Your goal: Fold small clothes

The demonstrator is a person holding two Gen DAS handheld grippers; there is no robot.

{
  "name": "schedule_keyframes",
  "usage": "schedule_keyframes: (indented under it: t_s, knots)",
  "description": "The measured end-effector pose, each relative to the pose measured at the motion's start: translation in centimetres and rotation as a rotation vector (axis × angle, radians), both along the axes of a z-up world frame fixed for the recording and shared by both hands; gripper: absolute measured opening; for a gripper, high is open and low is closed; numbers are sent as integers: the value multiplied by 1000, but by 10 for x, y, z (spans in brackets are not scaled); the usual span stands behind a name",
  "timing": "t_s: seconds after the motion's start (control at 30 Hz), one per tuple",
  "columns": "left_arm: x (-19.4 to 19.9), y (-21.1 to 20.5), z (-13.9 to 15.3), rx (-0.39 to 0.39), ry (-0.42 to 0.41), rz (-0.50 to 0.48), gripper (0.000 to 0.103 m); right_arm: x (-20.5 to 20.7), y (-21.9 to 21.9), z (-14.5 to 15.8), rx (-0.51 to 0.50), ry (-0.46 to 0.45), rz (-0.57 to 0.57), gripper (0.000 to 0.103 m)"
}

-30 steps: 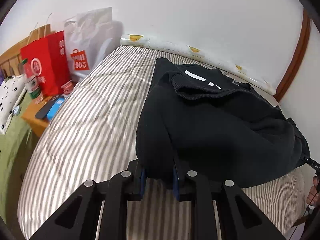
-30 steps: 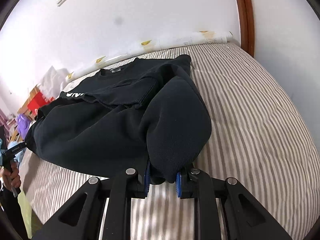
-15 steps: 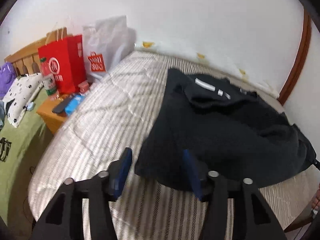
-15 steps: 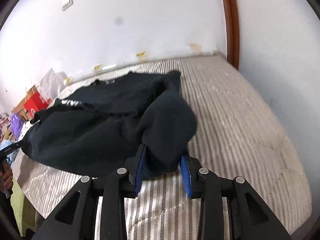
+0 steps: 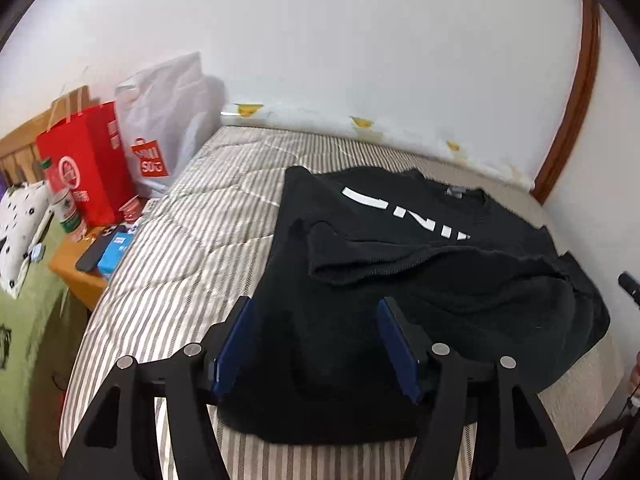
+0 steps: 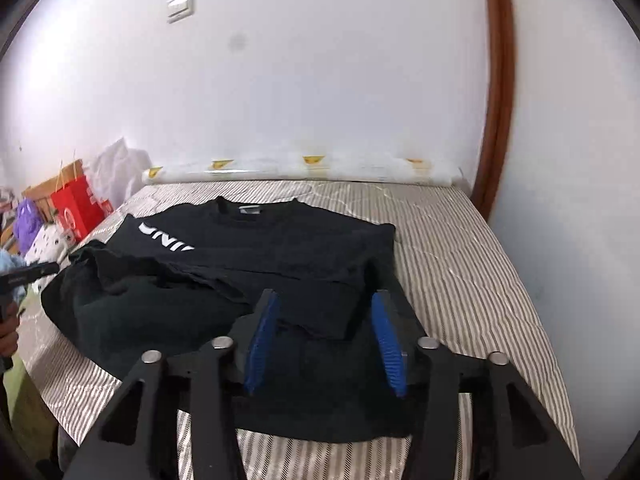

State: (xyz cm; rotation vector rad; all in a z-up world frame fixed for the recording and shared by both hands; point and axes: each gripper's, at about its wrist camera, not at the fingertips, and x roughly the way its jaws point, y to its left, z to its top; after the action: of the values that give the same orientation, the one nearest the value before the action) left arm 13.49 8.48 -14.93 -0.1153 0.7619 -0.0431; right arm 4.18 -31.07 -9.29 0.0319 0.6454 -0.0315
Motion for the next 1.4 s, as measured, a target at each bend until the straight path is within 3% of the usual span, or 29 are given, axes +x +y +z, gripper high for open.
schedule_keyframes:
  t_s: [0.27, 0.4, 0.5, 0.53, 0.6, 0.63, 0.77, 0.97, 1.13, 1.23, 1.3, 1.4]
  knots:
    - [40, -21, -16, 40, 55, -86, 61, 45, 30, -42, 17, 134, 92, 55]
    - [50, -26, -22, 65, 49, -105, 61, 61, 42, -61, -30, 178, 93, 55]
    - [56, -24, -19, 47, 21, -121, 52, 73, 47, -66, -77, 193, 77, 55]
    - [58, -23, -17, 45, 13, -123, 45, 78, 48, -67, -91, 200, 72, 52]
    - [61, -20, -14, 44, 0, -127, 26, 84, 50, -68, -121, 202, 68, 16]
    - [63, -18, -12, 36, -5, -135, 16, 88, 51, -67, -121, 209, 83, 8]
    - [73, -12, -6, -15, -42, -160, 10, 94, 51, -53, -124, 164, 105, 5]
    - [105, -16, 10, -11, -61, -157, 9, 136, 46, -28, -100, 137, 91, 5]
    - [151, -16, 15, -26, -34, -133, 9, 189, 30, -30, -28, 168, 62, 5]
    - [174, -13, 9, -39, 8, -110, 14, 221, 21, -45, 21, 230, 47, 8]
    - [183, -9, 4, -35, 37, -75, 24, 233, 18, -53, 41, 274, 36, 9]
    - [185, 2, 0, -84, 53, -67, 38, 230, 11, -52, 72, 276, 26, 24]
